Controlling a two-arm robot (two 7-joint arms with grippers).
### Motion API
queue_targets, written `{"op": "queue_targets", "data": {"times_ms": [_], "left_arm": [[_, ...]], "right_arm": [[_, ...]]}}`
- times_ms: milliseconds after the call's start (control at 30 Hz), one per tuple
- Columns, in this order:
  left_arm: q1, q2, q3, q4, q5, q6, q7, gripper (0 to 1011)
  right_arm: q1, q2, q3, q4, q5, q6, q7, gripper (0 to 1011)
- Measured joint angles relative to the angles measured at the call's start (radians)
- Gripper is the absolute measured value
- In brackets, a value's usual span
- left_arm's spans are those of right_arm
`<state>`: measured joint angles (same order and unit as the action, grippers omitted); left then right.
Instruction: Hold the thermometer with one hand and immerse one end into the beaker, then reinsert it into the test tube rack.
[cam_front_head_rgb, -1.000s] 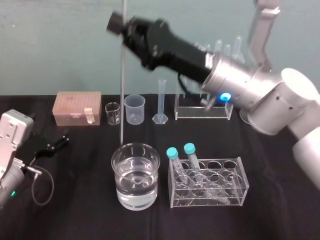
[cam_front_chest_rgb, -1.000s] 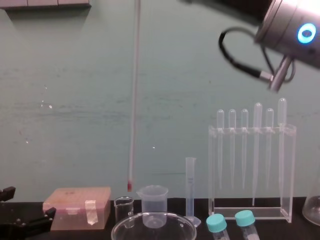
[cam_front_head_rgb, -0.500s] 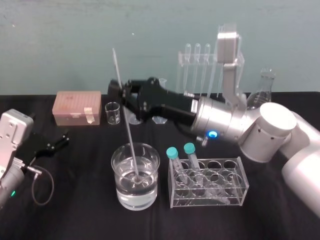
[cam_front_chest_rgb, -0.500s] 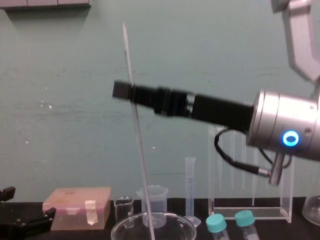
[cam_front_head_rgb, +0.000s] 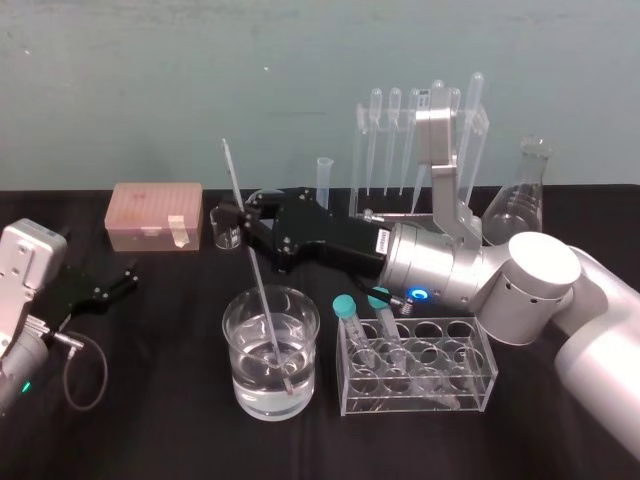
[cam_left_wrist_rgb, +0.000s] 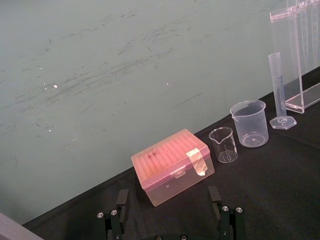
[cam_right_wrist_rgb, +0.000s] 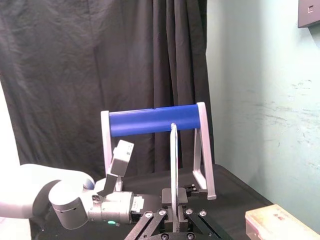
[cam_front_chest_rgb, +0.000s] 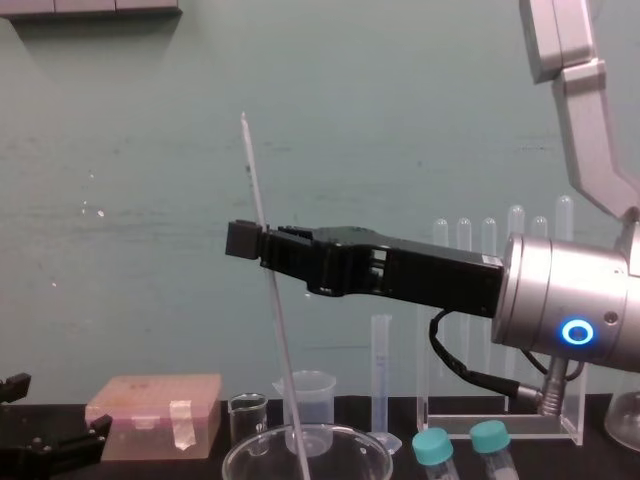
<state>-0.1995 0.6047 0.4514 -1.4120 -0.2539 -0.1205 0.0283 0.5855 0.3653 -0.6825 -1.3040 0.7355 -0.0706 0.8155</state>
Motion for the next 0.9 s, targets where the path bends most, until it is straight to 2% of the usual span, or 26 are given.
{"op": "queue_targets", "data": {"times_ms": [900], "left_arm": [[0.000, 0.000, 0.000, 0.000, 0.000, 0.000, 0.000, 1008]], "right_arm": [[-0.021, 0.000, 0.019, -0.013, -0.009, 0.007, 0.009, 52]]}}
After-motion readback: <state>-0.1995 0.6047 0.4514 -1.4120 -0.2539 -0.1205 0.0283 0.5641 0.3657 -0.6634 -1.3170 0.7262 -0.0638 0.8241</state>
